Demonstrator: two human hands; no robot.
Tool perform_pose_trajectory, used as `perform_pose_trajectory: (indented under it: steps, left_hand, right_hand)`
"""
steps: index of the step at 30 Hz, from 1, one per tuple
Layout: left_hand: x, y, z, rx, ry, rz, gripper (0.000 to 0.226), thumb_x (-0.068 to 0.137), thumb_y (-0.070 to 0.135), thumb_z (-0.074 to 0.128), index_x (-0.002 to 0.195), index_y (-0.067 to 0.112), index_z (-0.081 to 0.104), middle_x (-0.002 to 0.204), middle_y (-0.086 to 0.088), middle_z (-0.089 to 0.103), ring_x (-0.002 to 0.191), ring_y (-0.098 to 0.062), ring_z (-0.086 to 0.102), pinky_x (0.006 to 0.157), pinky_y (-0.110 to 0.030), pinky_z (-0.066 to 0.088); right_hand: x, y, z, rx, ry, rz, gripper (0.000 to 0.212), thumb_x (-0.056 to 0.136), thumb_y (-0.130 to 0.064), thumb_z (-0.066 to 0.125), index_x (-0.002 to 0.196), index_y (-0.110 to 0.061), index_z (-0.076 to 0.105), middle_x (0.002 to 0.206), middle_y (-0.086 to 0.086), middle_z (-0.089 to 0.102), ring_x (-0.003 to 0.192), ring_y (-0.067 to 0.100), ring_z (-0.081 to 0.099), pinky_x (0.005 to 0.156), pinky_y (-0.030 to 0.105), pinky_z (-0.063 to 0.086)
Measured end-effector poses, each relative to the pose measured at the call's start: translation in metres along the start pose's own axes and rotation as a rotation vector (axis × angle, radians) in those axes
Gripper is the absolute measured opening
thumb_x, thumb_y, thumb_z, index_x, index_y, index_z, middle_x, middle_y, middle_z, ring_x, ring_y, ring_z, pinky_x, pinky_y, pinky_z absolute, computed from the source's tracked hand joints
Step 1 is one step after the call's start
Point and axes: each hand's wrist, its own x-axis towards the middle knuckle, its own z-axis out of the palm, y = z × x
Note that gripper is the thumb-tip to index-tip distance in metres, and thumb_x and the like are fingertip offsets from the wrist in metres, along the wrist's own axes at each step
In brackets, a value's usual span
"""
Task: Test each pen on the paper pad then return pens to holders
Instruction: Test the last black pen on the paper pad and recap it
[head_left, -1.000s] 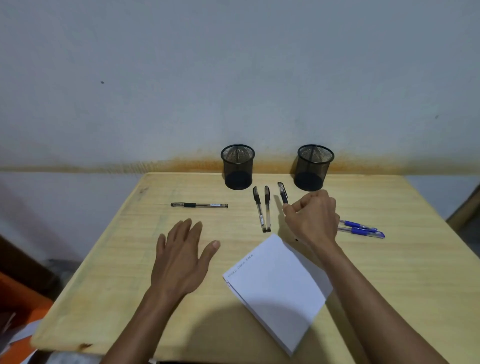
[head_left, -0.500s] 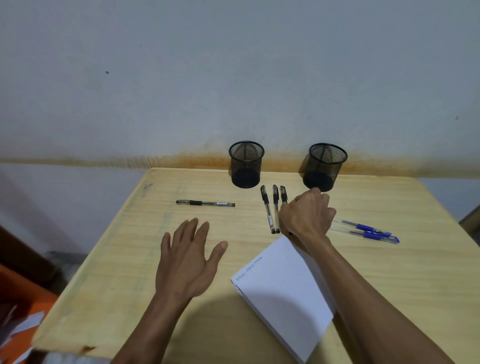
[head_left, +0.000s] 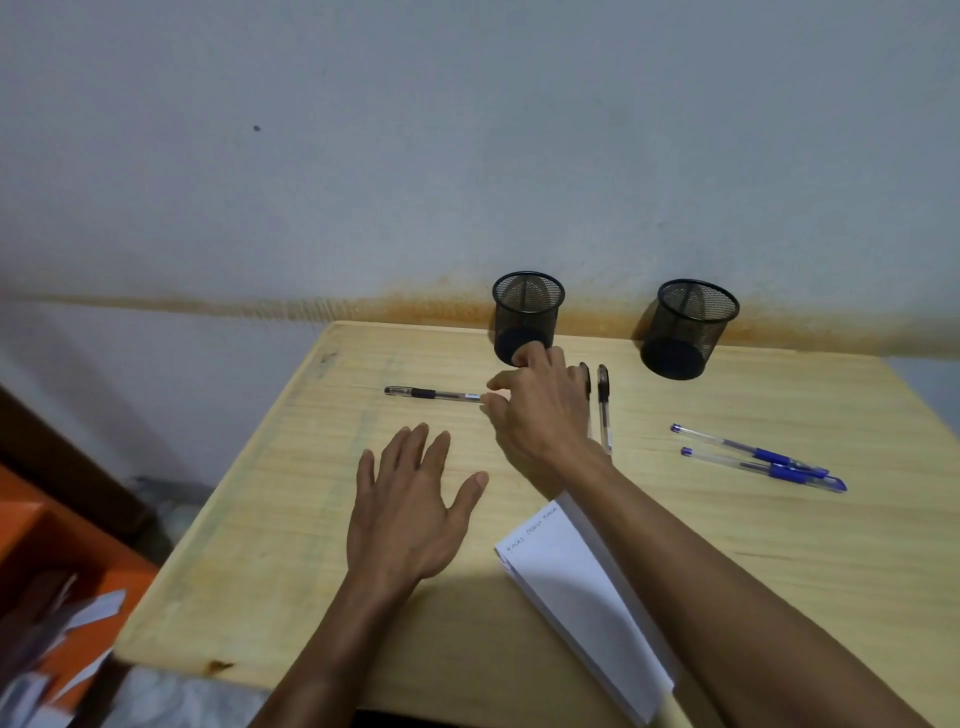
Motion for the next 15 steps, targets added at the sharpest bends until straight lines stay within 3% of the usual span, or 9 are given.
perform_pose_trajectory:
  steps: [10, 13, 15]
  left_hand:
    - [0.002, -0.002, -0.001, -0.007, 0.022, 0.001, 0.076, 0.093, 0.075, 0.019, 0.153, 0.031, 0.031, 0.165, 0.005, 0.021, 0.153, -0.014, 0.009, 0.123, -0.049, 0.006]
    - [0.001, -0.003, 0.000, -0.027, 0.035, 0.004, 0.075, 0.093, 0.075, 0.023, 0.152, 0.031, 0.033, 0.164, 0.005, 0.023, 0.153, -0.014, 0.011, 0.124, -0.048, 0.006]
    - [0.001, -0.003, 0.000, -0.037, 0.038, 0.002, 0.074, 0.093, 0.075, 0.025, 0.152, 0.031, 0.034, 0.164, 0.005, 0.023, 0.153, -0.014, 0.011, 0.124, -0.047, 0.006]
  right_hand:
    - [0.009, -0.007, 0.011, -0.061, -0.028, -0.028, 0.028, 0.098, -0.041, 0.059, 0.109, -0.024, 0.078, 0.121, -0.002, 0.054, 0.112, 0.023, 0.044, 0.090, 0.040, 0.036]
    - [-0.002, 0.001, -0.010, 0.078, -0.031, 0.011, 0.024, 0.097, -0.039, 0.062, 0.104, -0.023, 0.077, 0.119, -0.002, 0.061, 0.113, 0.023, 0.049, 0.089, 0.041, 0.038]
    - [-0.015, 0.012, -0.031, 0.288, -0.076, 0.084, 0.019, 0.096, -0.036, 0.066, 0.100, -0.022, 0.077, 0.108, -0.003, 0.070, 0.104, 0.019, 0.059, 0.085, 0.038, 0.047]
